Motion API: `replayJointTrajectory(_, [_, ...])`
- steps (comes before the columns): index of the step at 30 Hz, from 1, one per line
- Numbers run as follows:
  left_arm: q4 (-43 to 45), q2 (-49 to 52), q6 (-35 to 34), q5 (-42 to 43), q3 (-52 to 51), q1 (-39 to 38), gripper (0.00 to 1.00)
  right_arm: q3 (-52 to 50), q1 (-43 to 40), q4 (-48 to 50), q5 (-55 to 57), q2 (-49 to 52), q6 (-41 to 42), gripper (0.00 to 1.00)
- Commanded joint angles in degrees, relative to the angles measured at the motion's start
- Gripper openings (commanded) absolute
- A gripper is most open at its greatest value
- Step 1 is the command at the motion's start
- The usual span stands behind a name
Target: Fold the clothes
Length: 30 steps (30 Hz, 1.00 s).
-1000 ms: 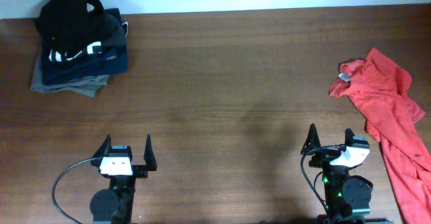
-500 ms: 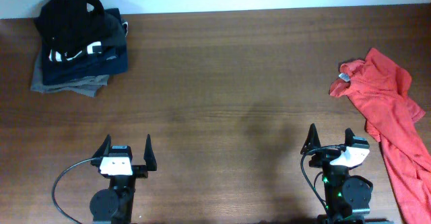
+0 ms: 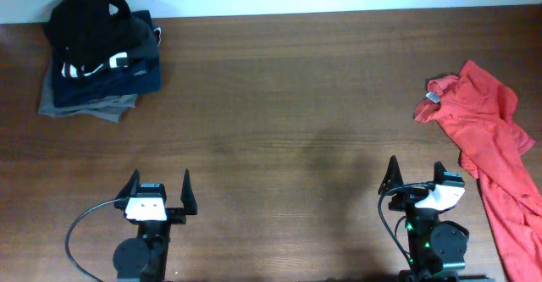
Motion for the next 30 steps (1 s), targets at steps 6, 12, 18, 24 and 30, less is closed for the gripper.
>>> replayJointTrajectory(6, [-0.4, -0.5, -0.1, -0.4, -0.1, 0.3, 0.99, -0.3, 0.3, -0.5, 0.2, -0.3, 0.4, 0.99])
replayJointTrajectory(12, [-0.4, -0.5, -0.1, -0.4, -0.1, 0.3, 0.99, -0.3, 0.4, -0.5, -4.1, -0.3, 2.1, 0.99])
replayJointTrajectory(18, [-0.4, -0.5, -0.1, -0.4, -0.1, 0.3, 0.99, -0.3, 0.4, 1.6, -12.2, -0.3, 4.1, 0.99])
replayJointTrajectory(24, [-0.4, -0.5, -0.1, -0.4, -0.1, 0.3, 0.99, -0.3, 0.4, 2.3, -13.7, -0.2, 4.0, 0.99])
replayJointTrajectory(30, [-0.4, -0.5, -0.1, -0.4, -0.1, 0.3, 0.99, 1.5, 0.3, 13.7, -7.7, -0.2, -4.3, 0.99])
